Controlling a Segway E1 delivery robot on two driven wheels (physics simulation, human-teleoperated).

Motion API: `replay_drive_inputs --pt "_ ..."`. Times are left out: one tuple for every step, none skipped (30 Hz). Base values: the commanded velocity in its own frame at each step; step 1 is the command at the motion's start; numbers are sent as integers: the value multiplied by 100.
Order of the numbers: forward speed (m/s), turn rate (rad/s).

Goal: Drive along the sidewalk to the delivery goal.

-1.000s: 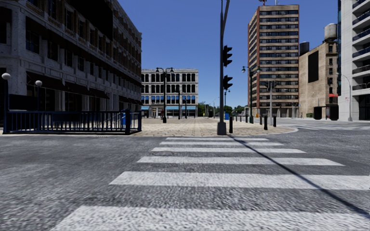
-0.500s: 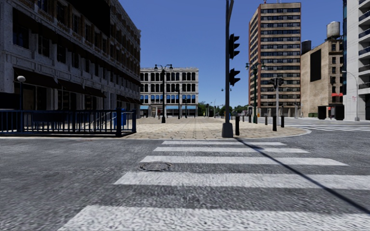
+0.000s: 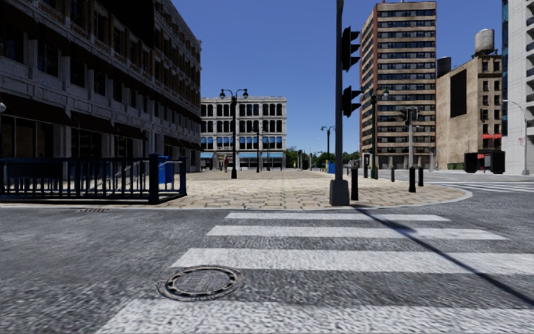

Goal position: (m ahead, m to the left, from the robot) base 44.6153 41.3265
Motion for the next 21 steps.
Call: replay_drive_inputs --pt "200 0" --pt "200 0" --pt "200 0" --pt "200 0" --pt "200 0" --pt "200 0" --pt "200 0" --pt "200 0" --pt "200 0" --pt "200 0" --pt "200 0" --pt "200 0" --pt "200 0" --pt "200 0" --pt "200 0" --pt "200 0" --pt "200 0" --pt "200 0" --pt "200 0" --pt "200 0" --pt "200 0"
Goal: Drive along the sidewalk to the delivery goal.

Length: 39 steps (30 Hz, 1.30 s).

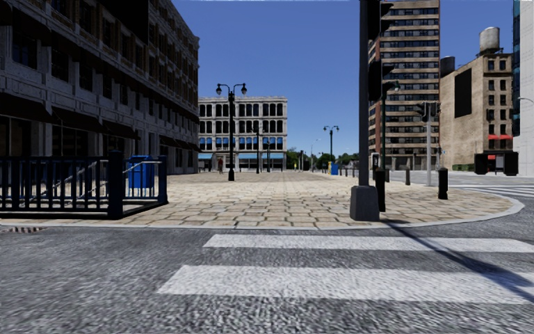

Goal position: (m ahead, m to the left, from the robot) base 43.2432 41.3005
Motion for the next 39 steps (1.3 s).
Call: replay_drive_inputs --pt "200 0" --pt "200 0" --pt "200 0" --pt "200 0" --pt "200 0" --pt "200 0" --pt "200 0" --pt "200 0" --pt "200 0" --pt "200 0" --pt "200 0" --pt "200 0" --pt "200 0" --pt "200 0" --pt "200 0" --pt "200 0" --pt "200 0" --pt "200 0" --pt "200 0" --pt "200 0" --pt "200 0" --pt "200 0" --pt "200 0" --pt "200 0" --pt "200 0" --pt "200 0" --pt "200 0" --pt "200 0" --pt "200 0" --pt "200 0" --pt "200 0" --pt "200 0" --pt "200 0" --pt "200 0" --pt "200 0" --pt "200 0" --pt "200 0" --pt "200 0" --pt "200 0"
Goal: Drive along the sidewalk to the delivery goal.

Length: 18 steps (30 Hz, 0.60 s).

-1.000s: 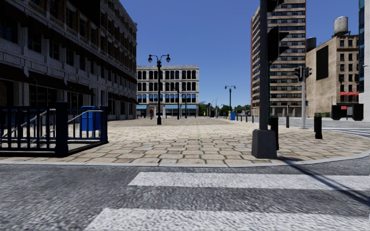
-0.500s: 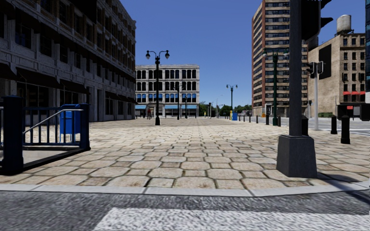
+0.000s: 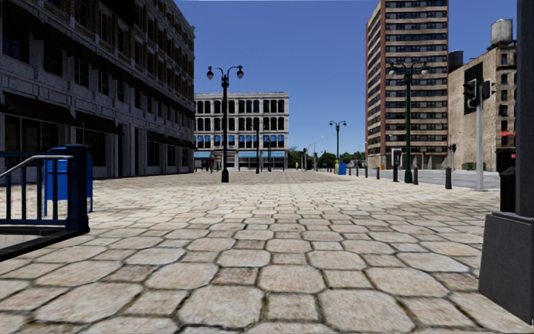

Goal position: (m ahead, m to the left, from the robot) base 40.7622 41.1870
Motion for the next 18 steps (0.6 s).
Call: replay_drive_inputs --pt "200 0" --pt "200 0" --pt "200 0" --pt "200 0" --pt "200 0" --pt "200 0" --pt "200 0" --pt "200 0" --pt "200 0" --pt "200 0" --pt "200 0" --pt "200 0" --pt "200 0" --pt "200 0" --pt "200 0" --pt "200 0" --pt "200 0" --pt "200 0"
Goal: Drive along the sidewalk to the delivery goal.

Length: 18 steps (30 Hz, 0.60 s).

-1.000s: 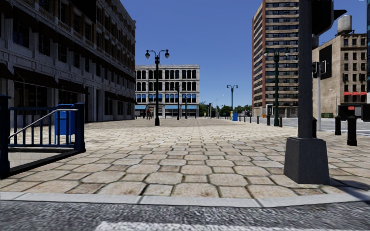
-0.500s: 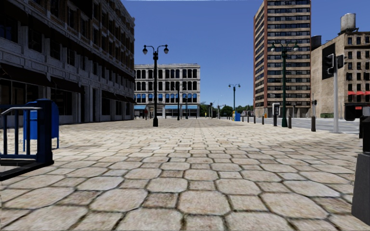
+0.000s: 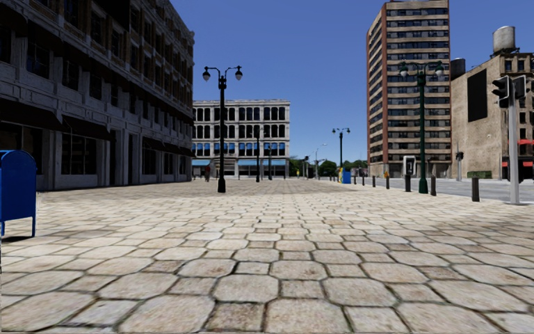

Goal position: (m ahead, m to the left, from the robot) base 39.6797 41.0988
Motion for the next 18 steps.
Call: replay_drive_inputs --pt "200 0" --pt "200 0" --pt "200 0" --pt "200 0" --pt "200 0" --pt "200 0" --pt "200 0" --pt "200 0" --pt "200 0" --pt "200 0" --pt "200 0" --pt "200 0" --pt "200 0" --pt "200 0" --pt "200 0" --pt "200 0" --pt "200 0" --pt "200 0"
